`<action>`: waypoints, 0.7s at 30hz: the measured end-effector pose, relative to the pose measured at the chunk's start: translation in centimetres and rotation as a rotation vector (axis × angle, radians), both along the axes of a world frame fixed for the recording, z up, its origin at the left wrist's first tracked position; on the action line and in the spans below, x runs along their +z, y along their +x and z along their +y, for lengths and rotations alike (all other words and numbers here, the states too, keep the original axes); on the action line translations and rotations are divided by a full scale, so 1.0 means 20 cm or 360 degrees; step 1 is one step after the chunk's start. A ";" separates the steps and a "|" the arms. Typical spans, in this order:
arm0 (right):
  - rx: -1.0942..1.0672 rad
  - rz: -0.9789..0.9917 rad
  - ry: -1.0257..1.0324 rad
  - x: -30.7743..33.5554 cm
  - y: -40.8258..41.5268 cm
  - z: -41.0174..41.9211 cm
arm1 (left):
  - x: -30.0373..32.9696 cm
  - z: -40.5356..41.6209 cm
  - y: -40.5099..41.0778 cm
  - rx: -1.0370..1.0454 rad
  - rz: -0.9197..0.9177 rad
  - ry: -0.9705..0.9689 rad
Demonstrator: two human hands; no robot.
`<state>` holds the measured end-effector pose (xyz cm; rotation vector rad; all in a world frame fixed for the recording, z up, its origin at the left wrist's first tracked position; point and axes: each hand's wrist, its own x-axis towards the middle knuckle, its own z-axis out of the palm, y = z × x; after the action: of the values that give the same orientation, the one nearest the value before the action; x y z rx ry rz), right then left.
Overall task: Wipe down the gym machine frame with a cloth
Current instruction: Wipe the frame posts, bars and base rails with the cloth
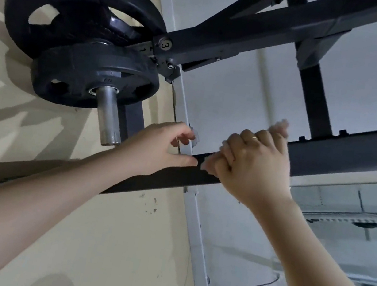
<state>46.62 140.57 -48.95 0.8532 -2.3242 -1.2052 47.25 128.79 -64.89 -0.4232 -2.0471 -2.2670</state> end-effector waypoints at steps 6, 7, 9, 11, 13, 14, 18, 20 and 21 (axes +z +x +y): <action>0.0254 -0.0285 0.0085 0.11 -0.06 0.02 | 0.14 0.05 -0.03 -0.0042 -0.0019 -0.0186; 0.0222 -0.0172 0.0091 0.20 -0.07 0.05 | 0.14 0.05 -0.04 -0.0032 -0.0007 -0.0240; 0.0127 0.0079 0.0038 0.34 -0.07 0.10 | 0.14 0.06 -0.04 0.0012 -0.0003 -0.0258; 0.0098 0.0160 -0.0006 0.29 -0.04 0.08 | 0.14 0.06 -0.04 0.0008 -0.0060 -0.0209; 0.0112 -0.0002 0.0090 0.10 -0.02 0.03 | 0.16 0.04 -0.05 -0.0046 -0.0098 -0.0190; 0.0175 -0.0125 0.0112 0.02 -0.01 0.02 | 0.17 0.04 -0.05 -0.0064 -0.0082 -0.0231; 0.0278 -0.0214 0.0059 0.25 -0.07 0.08 | 0.18 0.04 -0.03 -0.0045 -0.0049 -0.0382; 0.0150 0.0062 -0.0054 0.40 -0.10 0.10 | 0.17 0.06 -0.01 0.0015 -0.0119 -0.0263; 0.0083 0.0182 -0.0083 0.41 -0.09 0.10 | 0.18 0.07 -0.01 0.0059 -0.0129 -0.0189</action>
<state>44.74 142.53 -40.65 0.8008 -2.2188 -1.1359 47.11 130.22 -61.29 -0.3017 -2.2171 -2.1839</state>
